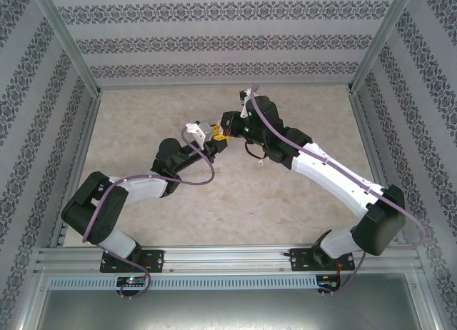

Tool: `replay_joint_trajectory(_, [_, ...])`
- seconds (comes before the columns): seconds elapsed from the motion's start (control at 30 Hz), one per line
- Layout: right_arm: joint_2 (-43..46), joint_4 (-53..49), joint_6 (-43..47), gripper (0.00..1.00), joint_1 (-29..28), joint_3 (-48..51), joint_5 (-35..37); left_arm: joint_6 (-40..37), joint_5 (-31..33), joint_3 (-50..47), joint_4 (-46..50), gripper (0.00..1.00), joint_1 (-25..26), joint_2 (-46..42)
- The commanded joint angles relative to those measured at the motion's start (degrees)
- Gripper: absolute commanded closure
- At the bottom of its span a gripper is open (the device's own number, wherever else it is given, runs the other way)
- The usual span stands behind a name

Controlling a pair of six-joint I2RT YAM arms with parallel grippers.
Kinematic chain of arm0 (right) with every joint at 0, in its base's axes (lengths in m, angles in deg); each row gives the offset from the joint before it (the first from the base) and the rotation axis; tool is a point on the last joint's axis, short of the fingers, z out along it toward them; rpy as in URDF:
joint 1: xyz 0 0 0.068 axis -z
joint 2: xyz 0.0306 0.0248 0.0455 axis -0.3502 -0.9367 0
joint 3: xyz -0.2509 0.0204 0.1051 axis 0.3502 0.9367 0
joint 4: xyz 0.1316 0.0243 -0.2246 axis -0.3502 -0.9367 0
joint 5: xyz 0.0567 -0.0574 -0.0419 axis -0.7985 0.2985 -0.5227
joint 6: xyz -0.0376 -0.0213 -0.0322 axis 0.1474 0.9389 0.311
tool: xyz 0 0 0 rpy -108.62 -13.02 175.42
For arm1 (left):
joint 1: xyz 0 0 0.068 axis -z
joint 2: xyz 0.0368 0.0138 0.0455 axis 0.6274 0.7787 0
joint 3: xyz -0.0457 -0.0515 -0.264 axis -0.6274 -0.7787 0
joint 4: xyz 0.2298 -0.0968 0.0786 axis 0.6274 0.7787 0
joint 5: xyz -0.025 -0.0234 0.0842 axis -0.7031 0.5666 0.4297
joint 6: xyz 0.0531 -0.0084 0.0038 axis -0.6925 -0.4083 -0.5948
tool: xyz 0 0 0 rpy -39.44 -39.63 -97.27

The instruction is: Insert the wireless bluetooth earbuds into the charging case

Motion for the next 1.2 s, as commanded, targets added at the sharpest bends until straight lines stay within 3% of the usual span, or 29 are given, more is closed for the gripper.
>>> replay_joint_trajectory(0.0, [0.28,-0.27,0.58,1.00,0.26,-0.30,-0.15,0.79,-1.29,0.57,-2.84,1.00,0.70,-2.20])
replay_joint_trajectory(0.37, [4.78,-0.54,-0.65,1.00,-0.40,3.74,1.03,-0.94,-1.02,1.27,-2.40,1.00,0.70,-2.90])
replay_joint_trajectory(0.87, [3.97,0.23,-0.56,1.00,-0.37,2.51,1.82,0.03,-1.53,0.82,-3.72,1.00,0.71,-2.46])
replay_joint_trajectory(1.17, [8.00,-2.74,0.87,1.00,0.53,2.37,4.76,0.09,-2.75,0.21,-3.55,1.00,0.50,-2.73])
